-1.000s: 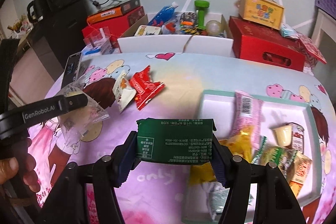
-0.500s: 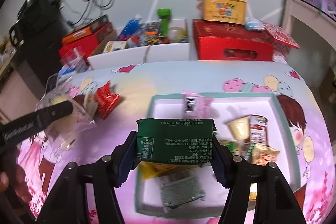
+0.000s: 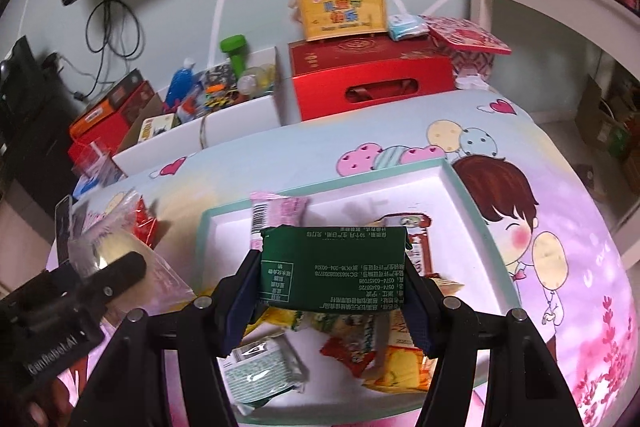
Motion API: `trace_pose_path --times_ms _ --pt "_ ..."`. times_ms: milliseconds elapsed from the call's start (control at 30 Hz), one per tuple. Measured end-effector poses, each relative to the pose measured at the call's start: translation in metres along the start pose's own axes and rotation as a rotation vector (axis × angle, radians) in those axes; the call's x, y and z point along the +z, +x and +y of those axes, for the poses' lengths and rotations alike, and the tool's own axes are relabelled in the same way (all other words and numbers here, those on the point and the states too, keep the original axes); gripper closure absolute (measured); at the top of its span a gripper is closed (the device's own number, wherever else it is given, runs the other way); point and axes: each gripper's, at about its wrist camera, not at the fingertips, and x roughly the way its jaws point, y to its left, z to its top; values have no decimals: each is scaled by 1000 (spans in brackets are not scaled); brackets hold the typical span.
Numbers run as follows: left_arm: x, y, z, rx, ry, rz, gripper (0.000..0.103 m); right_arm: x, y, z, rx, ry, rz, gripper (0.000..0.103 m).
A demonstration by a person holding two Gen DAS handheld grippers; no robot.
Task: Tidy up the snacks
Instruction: 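Carry the wrapped bun and green packet over the tray and open both tools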
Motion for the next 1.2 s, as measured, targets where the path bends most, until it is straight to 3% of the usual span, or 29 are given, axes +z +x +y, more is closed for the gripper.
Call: trace_pose_path --times_ms 500,867,1200 --pt "25 47 -8 -14 -8 15 42 10 35 -14 9 24 34 36" --pt "30 81 -14 1 49 53 42 14 52 -21 6 46 55 36" --pt "30 88 -12 -13 43 64 42 13 59 -16 -10 28 68 36"
